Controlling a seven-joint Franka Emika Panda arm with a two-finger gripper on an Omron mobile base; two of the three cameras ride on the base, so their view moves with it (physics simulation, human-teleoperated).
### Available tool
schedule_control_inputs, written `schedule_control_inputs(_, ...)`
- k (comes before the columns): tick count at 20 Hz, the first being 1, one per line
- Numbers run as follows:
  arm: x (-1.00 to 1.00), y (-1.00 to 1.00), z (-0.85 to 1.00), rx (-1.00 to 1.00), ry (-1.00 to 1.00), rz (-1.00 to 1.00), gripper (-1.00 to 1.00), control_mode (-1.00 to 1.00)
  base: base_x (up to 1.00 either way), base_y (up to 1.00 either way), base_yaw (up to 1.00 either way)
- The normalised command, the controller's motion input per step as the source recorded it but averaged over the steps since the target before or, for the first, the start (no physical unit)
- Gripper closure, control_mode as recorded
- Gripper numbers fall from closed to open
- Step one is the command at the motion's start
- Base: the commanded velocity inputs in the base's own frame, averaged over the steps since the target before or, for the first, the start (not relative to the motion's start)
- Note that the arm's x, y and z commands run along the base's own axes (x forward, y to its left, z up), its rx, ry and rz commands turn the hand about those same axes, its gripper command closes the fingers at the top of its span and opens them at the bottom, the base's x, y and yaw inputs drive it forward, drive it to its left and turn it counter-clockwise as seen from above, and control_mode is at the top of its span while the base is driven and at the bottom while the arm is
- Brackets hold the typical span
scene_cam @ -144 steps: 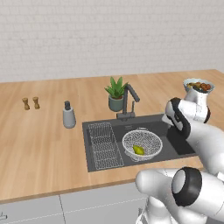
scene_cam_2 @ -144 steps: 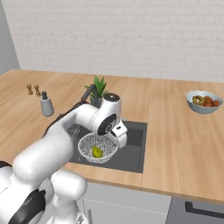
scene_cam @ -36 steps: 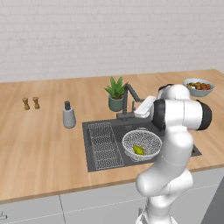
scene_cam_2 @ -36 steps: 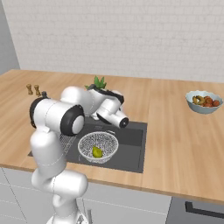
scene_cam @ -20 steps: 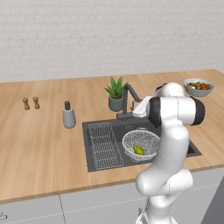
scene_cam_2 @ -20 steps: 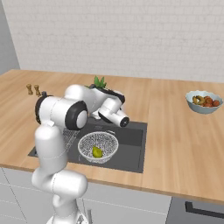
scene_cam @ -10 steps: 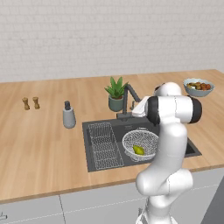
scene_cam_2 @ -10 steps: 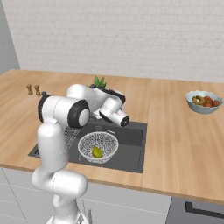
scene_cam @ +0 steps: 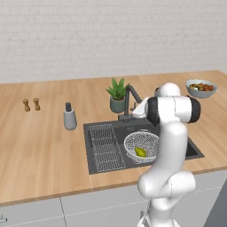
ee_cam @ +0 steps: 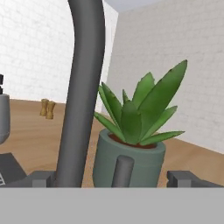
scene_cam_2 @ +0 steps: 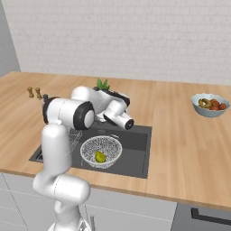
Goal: Put the colander in the sink, put the pear in the colander, and turn on the sink faucet and pour water over the colander.
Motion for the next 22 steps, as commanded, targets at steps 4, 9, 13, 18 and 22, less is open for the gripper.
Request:
schedule_control_inputs(4,0.14,0.0,-0.13,0.0,0.0,0.0,-1.0,-1.0,0.0,0.0,0.0)
schedule_control_inputs(9,0.16,0.0,-0.13,0.0,0.0,0.0,-1.0,-1.0,0.0,0.0,0.0)
schedule_control_inputs(13,0.21,0.0,-0.08,0.0,0.0,0.0,-1.0,-1.0,0.0,0.0,0.0)
schedule_control_inputs(18,0.1,0.0,-0.01,0.0,0.0,0.0,-1.0,-1.0,0.0,0.0,0.0)
schedule_control_inputs(22,0.01,0.0,0.0,0.0,0.0,0.0,1.0,-1.0,0.0,0.0,0.0)
